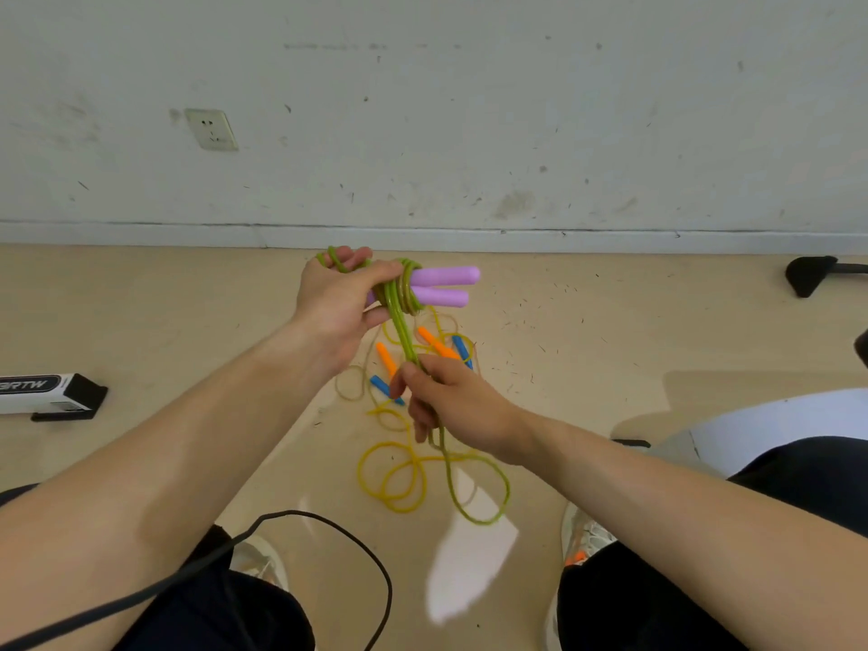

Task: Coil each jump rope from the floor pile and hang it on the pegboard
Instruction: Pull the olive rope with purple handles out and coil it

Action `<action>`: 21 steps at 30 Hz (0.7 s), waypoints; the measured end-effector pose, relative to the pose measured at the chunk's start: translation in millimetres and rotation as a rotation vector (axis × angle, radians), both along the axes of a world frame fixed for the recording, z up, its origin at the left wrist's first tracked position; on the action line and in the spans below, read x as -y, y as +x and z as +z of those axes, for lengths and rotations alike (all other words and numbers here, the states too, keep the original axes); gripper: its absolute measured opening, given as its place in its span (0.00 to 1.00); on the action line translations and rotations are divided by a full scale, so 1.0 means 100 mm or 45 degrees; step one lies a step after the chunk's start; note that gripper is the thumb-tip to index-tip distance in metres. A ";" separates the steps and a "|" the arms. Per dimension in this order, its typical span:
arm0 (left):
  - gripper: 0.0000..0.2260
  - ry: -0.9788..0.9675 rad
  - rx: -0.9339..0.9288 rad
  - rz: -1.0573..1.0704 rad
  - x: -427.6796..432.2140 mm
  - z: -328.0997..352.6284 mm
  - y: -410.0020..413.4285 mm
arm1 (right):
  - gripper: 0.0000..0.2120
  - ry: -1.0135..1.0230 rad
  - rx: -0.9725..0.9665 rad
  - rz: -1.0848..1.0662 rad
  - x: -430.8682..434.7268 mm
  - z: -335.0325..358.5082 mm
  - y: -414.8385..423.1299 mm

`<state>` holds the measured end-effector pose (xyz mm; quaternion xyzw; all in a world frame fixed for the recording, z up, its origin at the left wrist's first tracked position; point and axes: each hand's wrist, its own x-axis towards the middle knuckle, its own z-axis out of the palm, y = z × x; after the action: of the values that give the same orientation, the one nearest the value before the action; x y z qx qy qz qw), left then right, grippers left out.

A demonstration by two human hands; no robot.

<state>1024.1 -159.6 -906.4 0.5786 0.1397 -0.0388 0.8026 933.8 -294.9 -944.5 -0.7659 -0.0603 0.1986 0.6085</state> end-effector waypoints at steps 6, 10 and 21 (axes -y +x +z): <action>0.09 -0.153 -0.037 -0.425 -0.14 0.08 -0.04 | 0.18 -0.231 0.104 0.050 0.42 0.00 0.31; 0.17 -0.056 -0.095 -0.662 -0.18 0.11 -0.08 | 0.09 -0.287 0.131 0.133 0.60 0.17 0.37; 0.27 0.598 0.070 -0.972 -0.22 0.14 -0.07 | 0.22 -0.841 0.236 0.223 0.72 0.24 0.48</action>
<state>1016.9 -137.7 -892.4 0.7561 -0.1004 -0.2839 0.5810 981.5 -366.5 -920.0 -0.9281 -0.1134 0.1885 0.3005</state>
